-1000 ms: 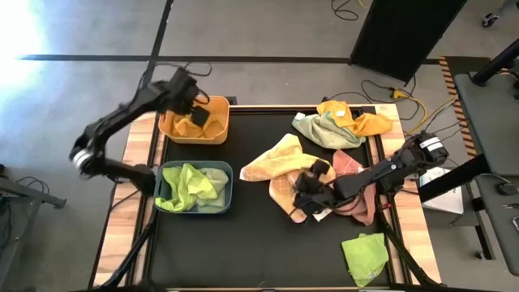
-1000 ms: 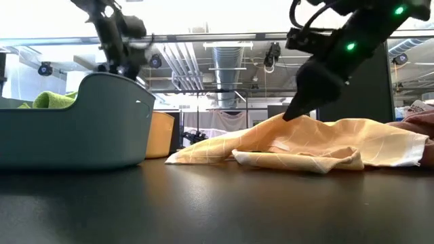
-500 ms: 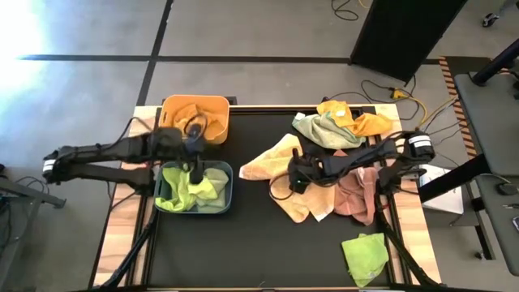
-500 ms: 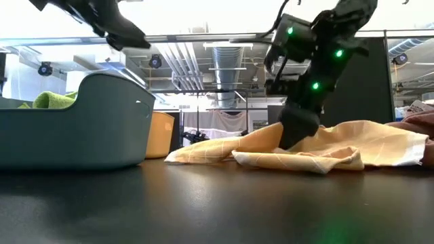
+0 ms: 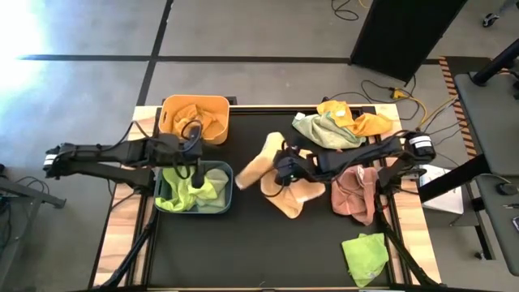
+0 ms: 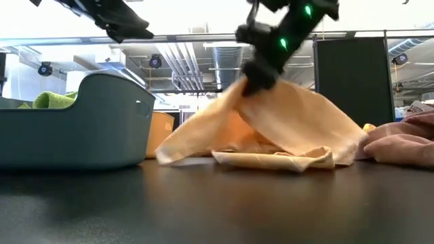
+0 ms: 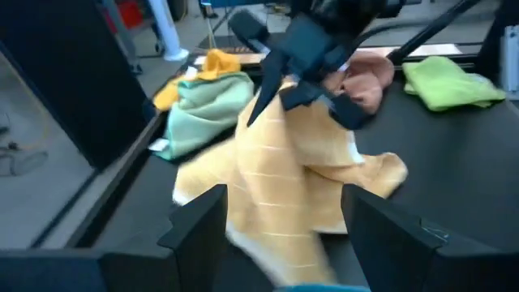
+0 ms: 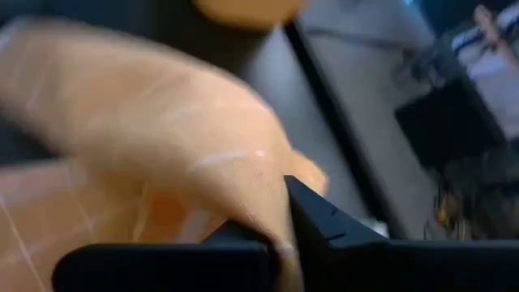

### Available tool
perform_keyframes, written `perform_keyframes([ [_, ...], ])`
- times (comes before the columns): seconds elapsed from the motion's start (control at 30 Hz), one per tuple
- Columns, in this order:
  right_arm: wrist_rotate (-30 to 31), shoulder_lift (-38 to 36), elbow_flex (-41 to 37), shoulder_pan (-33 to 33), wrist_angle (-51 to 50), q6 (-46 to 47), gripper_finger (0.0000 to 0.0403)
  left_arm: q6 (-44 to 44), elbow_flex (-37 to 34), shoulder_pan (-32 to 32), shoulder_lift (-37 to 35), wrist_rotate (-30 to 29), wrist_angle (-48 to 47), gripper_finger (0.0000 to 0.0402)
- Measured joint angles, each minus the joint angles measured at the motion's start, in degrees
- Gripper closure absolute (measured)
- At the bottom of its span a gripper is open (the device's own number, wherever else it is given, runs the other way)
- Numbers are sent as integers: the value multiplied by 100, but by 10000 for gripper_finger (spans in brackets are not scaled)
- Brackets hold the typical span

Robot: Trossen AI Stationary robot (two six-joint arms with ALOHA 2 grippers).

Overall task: Sort microfiber towel by color & place in baskets
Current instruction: Put the orange towel into the yellow bin

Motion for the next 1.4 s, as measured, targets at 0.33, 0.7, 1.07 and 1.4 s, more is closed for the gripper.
perform_keyframes([
  [0.33,-1895,-44,670,134,1323,-1006,393,638,799,20,1251,39,504,175],
  [0.7,-2104,-61,1027,647,1601,-1483,393,860,1208,67,2286,1896,626,175],
  [1.07,-1958,-155,1344,823,1938,-1801,394,896,1530,68,3038,2304,883,180],
  [1.4,-1943,-388,1380,860,1687,-1698,380,998,1665,68,3032,2343,633,277],
])
